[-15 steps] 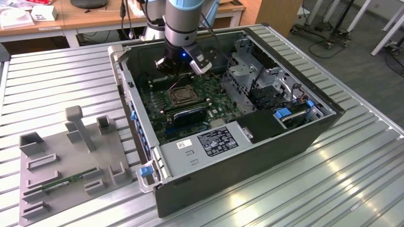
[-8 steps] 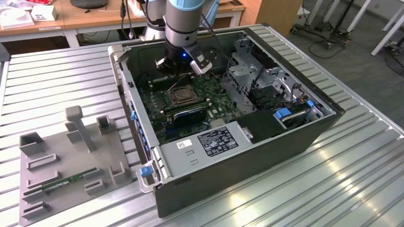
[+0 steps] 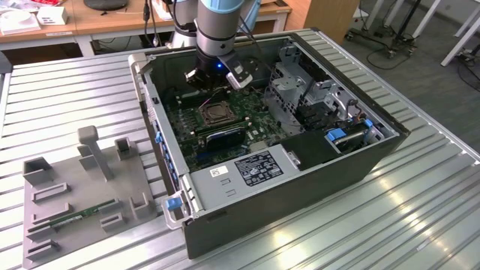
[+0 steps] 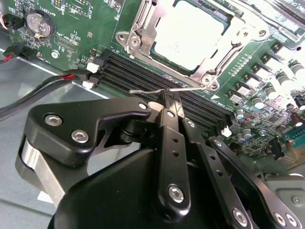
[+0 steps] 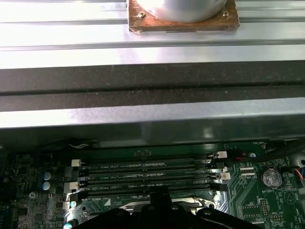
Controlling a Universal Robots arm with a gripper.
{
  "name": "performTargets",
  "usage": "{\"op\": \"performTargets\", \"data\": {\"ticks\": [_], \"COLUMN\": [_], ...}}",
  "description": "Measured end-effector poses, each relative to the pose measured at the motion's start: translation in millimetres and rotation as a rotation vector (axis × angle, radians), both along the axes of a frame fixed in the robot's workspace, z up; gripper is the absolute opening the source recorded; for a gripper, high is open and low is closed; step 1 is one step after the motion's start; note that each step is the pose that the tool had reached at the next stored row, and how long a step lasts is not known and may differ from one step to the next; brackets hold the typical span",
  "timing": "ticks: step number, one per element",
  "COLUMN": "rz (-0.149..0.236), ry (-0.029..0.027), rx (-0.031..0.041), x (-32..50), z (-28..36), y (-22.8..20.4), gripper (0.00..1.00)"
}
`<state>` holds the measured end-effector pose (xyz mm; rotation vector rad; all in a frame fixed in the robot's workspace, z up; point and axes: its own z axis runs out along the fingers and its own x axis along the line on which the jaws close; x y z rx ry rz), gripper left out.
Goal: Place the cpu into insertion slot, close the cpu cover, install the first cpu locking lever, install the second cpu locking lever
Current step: 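Install the first cpu locking lever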
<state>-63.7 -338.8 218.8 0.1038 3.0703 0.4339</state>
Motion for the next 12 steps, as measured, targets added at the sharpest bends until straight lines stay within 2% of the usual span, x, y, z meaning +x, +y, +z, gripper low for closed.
{"op": "performTargets", "data": {"ticks": [12], "rz": [0.000], "ry": [0.0001], "rx": [0.0000], "x": [2.4], "z": [-4.2], "y": [-0.1], "gripper": [0.11]}}
